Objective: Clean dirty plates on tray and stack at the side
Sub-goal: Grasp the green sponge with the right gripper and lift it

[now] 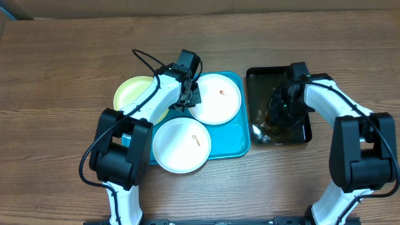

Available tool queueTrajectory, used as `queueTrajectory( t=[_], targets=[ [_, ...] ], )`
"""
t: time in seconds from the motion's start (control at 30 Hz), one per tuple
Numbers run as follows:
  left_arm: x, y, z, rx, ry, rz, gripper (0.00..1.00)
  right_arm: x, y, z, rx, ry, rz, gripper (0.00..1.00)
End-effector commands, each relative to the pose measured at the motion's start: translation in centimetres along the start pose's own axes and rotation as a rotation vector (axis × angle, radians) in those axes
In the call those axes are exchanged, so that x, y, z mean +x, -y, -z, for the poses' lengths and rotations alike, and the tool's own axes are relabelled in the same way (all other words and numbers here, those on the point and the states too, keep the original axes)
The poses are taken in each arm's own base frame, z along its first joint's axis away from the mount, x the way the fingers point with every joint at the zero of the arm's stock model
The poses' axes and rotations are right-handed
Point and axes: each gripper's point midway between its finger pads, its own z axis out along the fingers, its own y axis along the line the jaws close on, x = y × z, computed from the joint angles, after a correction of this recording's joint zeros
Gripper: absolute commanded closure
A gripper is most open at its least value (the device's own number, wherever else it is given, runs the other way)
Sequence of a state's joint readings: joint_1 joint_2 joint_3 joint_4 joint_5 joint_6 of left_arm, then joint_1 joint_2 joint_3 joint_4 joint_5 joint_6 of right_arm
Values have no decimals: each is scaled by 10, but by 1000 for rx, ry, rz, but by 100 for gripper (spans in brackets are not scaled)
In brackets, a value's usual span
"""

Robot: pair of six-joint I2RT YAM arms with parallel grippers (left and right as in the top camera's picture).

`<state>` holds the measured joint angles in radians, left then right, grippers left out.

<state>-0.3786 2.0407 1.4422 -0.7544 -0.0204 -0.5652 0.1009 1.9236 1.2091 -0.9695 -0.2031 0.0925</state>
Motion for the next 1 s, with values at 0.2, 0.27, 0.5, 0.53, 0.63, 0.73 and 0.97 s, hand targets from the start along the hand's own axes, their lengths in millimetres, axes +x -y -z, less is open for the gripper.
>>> queueTrajectory(
  t=[0.2,0.27,0.5,0.53,0.63,0.73,0.97],
  targets=[
    [5,-2,-7,-21,-10,-20,62,-25,7,11,77,73,22,34],
    [5,-2,-7,-21,-10,-20,60,-26,8,9,81,79,22,34],
    [4,-2,-7,-18,-6,-20,75,-30,-9,7,-19,94,33,0],
    [4,-2,-7,-18,-6,-19,73,-31,-10,7,-24,97,34,0],
    [5,-2,-7,-20,-9,-19,71,-30,-10,7,-23,94,34,0],
    [6,-3,-7,-23,-16,-19,70,-29,-7,6,-12,92,32,9],
    [12,-6,-11,-41,-22,-26,72,-34,-4,-3,-6,127,11,43]
  ],
)
